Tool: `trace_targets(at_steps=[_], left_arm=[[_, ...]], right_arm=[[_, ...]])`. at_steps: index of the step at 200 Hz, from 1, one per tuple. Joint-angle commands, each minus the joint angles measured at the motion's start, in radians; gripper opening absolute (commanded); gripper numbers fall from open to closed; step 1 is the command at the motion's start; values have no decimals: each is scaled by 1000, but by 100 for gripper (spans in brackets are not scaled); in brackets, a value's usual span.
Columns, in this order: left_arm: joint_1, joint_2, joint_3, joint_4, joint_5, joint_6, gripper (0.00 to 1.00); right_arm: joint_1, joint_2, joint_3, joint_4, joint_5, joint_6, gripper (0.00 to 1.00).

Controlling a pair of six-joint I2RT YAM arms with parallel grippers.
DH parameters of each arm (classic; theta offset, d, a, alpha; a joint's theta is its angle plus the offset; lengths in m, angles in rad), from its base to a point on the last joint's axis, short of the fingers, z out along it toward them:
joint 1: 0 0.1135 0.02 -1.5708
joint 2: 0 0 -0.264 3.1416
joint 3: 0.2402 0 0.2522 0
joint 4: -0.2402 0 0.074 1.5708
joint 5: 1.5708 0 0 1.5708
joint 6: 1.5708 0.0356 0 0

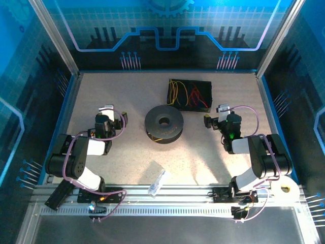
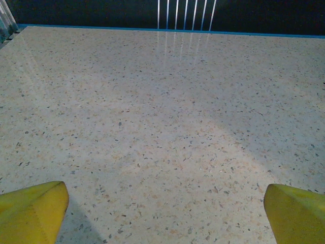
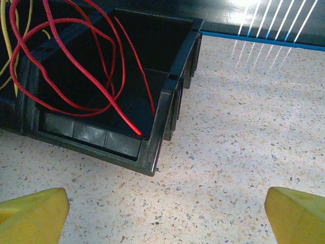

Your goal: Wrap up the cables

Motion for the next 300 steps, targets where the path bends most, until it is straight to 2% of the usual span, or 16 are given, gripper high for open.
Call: trace_targets(at_steps=[1, 44, 65, 97, 120, 138, 172, 195, 221, 244, 265, 282, 300], left_arm=[[13, 0, 13, 2, 32, 3, 99], [19, 0, 18, -8, 46, -1, 99], [16, -14, 12, -8, 72, 17, 99], [-18, -254, -15, -151, 3, 31, 99], [-29, -462, 12, -326, -25, 30, 99], [-35, -596, 31, -408, -12, 17, 99], [-35, -848, 109, -648, 16, -202, 99], [-35, -963, 214, -896, 48, -341, 99], [-35, -1032, 361, -1184, 157, -355, 99], [-35, -1074, 380, -1244, 207, -371, 99], [-35, -1097, 354, -1254, 143, -489, 99], [-35, -1094, 343, -1292, 62, -639, 99], [-35, -1055, 354, -1283, 122, -656, 99]], right_arm=[[-19, -5, 18, 5, -18, 4, 100], [-18, -6, 18, 6, -17, 4, 100], [9, -24, -24, 69, 12, -20, 100], [74, -222, -48, -43, 108, -69, 100], [143, -371, -79, -67, 180, -78, 100], [177, -499, -37, -213, 197, -30, 100], [205, -721, 125, -605, 163, 137, 100], [207, -823, 244, -868, 138, 247, 100], [202, -883, 384, -1133, 97, 308, 100], [182, -904, 437, -1241, 99, 367, 100], [140, -926, 424, -1267, 104, 461, 100], [88, -942, 405, -1259, 15, 504, 100], [30, -935, 389, -1258, -118, 520, 100]])
